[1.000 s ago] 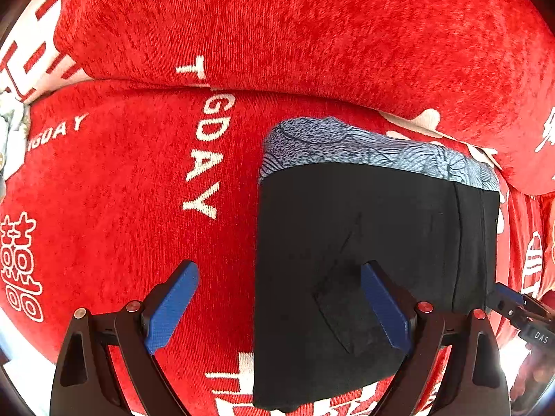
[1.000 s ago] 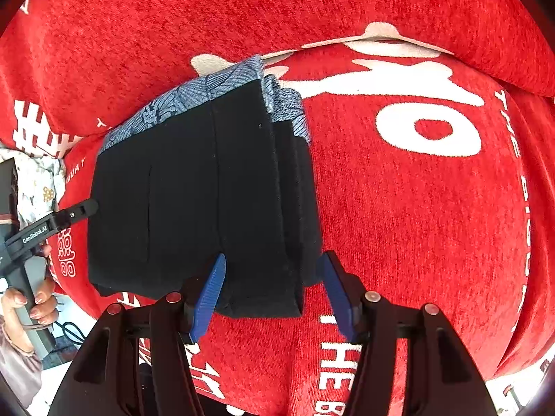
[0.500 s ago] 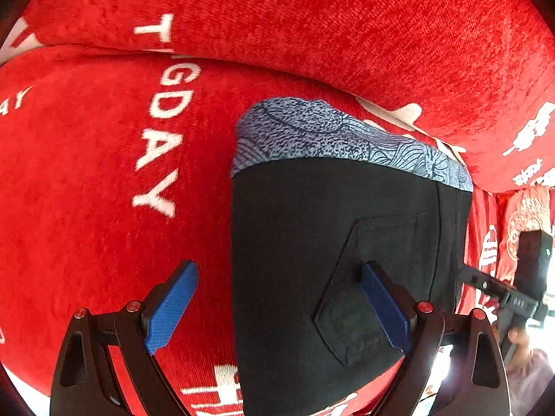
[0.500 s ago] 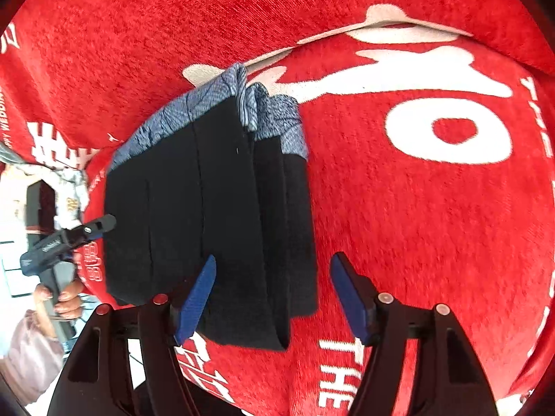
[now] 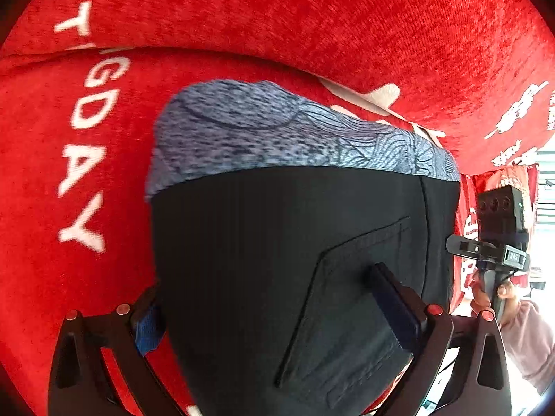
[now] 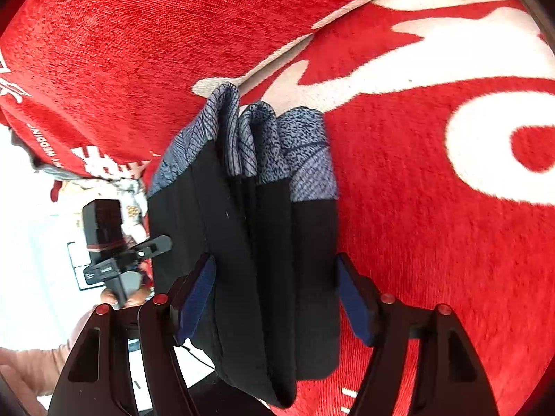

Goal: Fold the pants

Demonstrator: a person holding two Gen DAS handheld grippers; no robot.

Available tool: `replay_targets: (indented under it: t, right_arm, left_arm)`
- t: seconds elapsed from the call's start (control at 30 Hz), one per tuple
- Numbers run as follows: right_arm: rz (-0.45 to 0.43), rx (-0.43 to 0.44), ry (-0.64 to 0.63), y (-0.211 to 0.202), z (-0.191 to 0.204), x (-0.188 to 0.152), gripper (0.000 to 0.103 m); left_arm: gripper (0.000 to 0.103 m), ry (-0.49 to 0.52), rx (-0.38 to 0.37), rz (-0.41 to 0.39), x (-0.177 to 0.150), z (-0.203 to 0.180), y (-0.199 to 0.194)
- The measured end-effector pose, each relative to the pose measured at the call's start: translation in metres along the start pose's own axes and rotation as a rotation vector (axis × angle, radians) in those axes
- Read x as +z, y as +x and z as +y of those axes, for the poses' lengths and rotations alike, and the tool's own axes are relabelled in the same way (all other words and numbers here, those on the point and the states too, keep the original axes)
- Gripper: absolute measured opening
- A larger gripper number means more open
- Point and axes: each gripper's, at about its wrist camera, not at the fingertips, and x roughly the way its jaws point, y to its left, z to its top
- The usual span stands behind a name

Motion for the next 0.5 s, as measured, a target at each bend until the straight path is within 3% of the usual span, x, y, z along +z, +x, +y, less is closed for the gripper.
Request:
replay_targets:
  t: [0.17,0.3,0.37,0.5]
  right_arm:
    - [0.022,0.045,0.008,0.006,-0.009,0.012,0.074]
    - [-0.003,0.073,0.090,0.009,-0.017,0.011,0.072]
    - [-0.008,0.041,0.088,0.006,-0.012,0.009,0.060]
    - [-0.039,0.033,0.073,0.001,0.001,0.003,0.045]
  left_arm:
    - [0.102,0.000,0.010,-0.017,0.000,-0.005,0.007]
    - [0.102,-0.018,0.024,-0.009,0.002,-0.008,0.009]
    - [0.091,-0.012,0.019,-0.022,0.001,-0.013,0.008]
    - [0.072,-0.005,0.012,-0.062,-0.007,-0.020,-0.007]
